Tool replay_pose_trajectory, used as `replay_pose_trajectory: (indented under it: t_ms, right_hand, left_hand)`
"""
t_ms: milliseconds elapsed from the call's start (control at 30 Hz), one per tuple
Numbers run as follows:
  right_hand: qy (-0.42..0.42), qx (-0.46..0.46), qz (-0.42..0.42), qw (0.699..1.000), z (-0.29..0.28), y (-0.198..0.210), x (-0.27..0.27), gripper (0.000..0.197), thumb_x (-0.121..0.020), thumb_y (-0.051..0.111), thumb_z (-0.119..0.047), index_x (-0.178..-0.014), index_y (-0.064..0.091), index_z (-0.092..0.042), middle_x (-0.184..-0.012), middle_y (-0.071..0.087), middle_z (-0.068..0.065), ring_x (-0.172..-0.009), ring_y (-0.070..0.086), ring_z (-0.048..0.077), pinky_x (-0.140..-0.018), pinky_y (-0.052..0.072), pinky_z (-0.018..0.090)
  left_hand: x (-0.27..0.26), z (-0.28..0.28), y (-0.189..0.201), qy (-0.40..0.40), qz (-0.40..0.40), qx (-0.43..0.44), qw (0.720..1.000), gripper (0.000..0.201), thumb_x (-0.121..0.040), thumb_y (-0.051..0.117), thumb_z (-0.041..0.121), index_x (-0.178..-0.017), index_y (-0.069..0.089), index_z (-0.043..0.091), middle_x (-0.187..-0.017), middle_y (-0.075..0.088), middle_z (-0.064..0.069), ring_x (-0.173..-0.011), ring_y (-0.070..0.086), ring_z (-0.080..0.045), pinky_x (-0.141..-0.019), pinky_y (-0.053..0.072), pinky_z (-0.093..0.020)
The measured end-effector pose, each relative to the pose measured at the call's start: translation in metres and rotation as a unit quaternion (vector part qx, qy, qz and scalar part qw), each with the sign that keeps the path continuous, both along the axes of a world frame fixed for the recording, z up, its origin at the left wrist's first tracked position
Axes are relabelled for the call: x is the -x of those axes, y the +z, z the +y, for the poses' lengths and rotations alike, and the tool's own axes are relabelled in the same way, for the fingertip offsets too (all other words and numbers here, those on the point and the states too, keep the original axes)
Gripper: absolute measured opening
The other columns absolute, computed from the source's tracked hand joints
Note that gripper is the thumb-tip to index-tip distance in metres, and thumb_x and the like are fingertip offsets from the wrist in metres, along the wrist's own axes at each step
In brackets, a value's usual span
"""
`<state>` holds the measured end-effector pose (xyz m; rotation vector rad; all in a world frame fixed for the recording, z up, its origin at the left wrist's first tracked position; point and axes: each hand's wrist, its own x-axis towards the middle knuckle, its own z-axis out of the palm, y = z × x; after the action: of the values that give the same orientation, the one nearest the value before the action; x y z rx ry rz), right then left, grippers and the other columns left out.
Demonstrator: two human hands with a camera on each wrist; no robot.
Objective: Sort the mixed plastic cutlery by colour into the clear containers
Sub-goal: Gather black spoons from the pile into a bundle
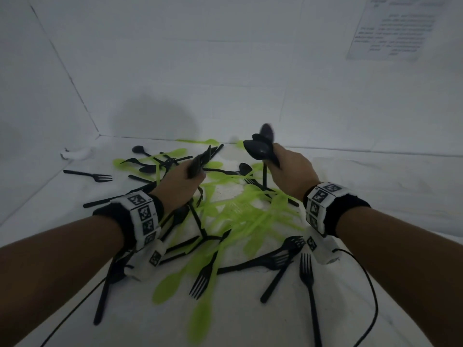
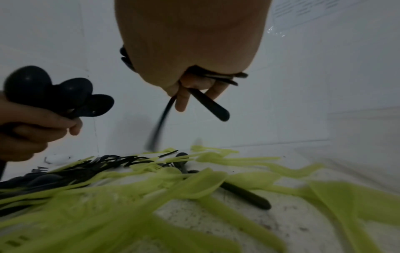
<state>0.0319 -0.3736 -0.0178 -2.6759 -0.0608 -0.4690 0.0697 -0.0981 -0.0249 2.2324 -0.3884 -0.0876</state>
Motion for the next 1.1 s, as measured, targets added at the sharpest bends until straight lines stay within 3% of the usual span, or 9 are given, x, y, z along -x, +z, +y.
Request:
replay_pose_trajectory:
  t_ms: [100,200,333,433,533,633,833,1000,1100]
  right_hand:
    - [0.011,-0.06,0.022,0.998,0.013,-0.004,0.013,0.018,-0.101,0.058,-0.031,-0.106,0.057,-0.014,-0.087,0.064,0.001,-0.079,0.058,0.027,-0.066,0.04,0.034]
    - [0.009,-0.131,0.052,0.99,0.028,-0.01,0.026,0.018,-0.097,0.064,-0.026,-0.107,0.054,-0.014,-0.088,0.063,-0.002,-0.082,0.062,0.024,-0.062,0.042,0.029]
    - [-0.014,-0.204,0.098,0.974,0.047,-0.011,0.042,0.019,-0.098,0.056,-0.022,-0.116,0.05,-0.02,-0.091,0.064,-0.001,-0.077,0.062,0.018,-0.059,0.047,0.027]
    - [-0.071,-0.169,0.101,0.978,0.046,-0.009,0.052,0.005,-0.096,0.054,-0.024,-0.096,0.054,-0.02,-0.076,0.058,-0.004,-0.066,0.056,0.015,-0.054,0.038,0.028]
    - [-0.139,-0.132,0.124,0.974,0.031,-0.008,0.065,0.026,-0.096,0.053,-0.024,-0.073,0.052,-0.012,-0.065,0.054,0.002,-0.06,0.052,0.023,-0.052,0.034,0.03]
    - [-0.171,-0.078,0.171,0.967,0.014,-0.011,0.084,0.024,-0.095,0.054,-0.023,-0.077,0.058,-0.007,-0.066,0.056,0.005,-0.062,0.053,0.025,-0.054,0.037,0.032]
    - [-0.194,0.006,0.226,0.955,0.002,-0.028,0.124,0.019,-0.094,0.054,-0.028,-0.083,0.057,-0.013,-0.071,0.054,0.001,-0.067,0.054,0.024,-0.052,0.034,0.029]
    - [-0.214,-0.06,0.215,0.951,0.006,-0.036,0.144,0.019,-0.098,0.05,-0.03,-0.095,0.054,-0.012,-0.08,0.059,0.005,-0.078,0.059,0.029,-0.059,0.037,0.032]
    - [-0.222,-0.13,0.197,0.946,0.012,-0.037,0.146,0.022,-0.099,0.051,-0.028,-0.113,0.041,-0.014,-0.084,0.054,0.001,-0.08,0.055,0.026,-0.065,0.038,0.035]
  left_hand:
    - [0.006,-0.014,0.003,-0.009,0.034,0.06,0.998,0.029,-0.1,0.058,0.031,-0.102,0.056,0.001,-0.067,0.046,-0.001,-0.056,0.043,-0.015,-0.053,0.039,-0.03]
    - [0.017,-0.028,0.003,-0.038,0.051,0.075,0.995,0.026,-0.1,0.058,0.04,-0.107,0.063,0.015,-0.075,0.06,0.004,-0.06,0.053,-0.011,-0.064,0.043,-0.029]
    - [0.029,-0.04,-0.002,-0.06,0.052,0.087,0.993,0.021,-0.099,0.059,0.038,-0.096,0.065,0.019,-0.089,0.072,0.001,-0.058,0.054,-0.001,-0.067,0.042,-0.029]
    - [0.039,-0.039,-0.005,-0.093,0.046,0.063,0.993,0.017,-0.101,0.059,0.034,-0.09,0.059,0.02,-0.081,0.062,0.002,-0.061,0.056,-0.001,-0.065,0.043,-0.029]
    - [0.049,-0.033,-0.008,-0.126,0.019,0.015,0.992,0.023,-0.104,0.054,0.034,-0.081,0.051,0.031,-0.065,0.05,0.007,-0.053,0.045,-0.009,-0.056,0.036,-0.028]
    - [0.054,-0.029,-0.016,-0.162,-0.008,-0.02,0.987,0.023,-0.103,0.055,0.033,-0.081,0.051,0.03,-0.062,0.047,0.008,-0.052,0.04,-0.01,-0.055,0.033,-0.029]
    - [0.075,-0.035,-0.028,-0.234,-0.03,-0.098,0.967,0.015,-0.1,0.057,0.033,-0.095,0.06,0.019,-0.082,0.063,-0.003,-0.071,0.059,-0.021,-0.062,0.044,-0.035]
    - [0.08,-0.042,-0.032,-0.207,-0.01,-0.093,0.974,0.009,-0.103,0.052,0.029,-0.097,0.054,0.022,-0.079,0.062,-0.002,-0.062,0.055,-0.016,-0.053,0.036,-0.027]
    - [0.075,-0.043,-0.033,-0.172,0.016,-0.082,0.982,0.014,-0.105,0.048,0.03,-0.106,0.056,0.019,-0.088,0.067,-0.006,-0.071,0.064,-0.022,-0.059,0.05,-0.035]
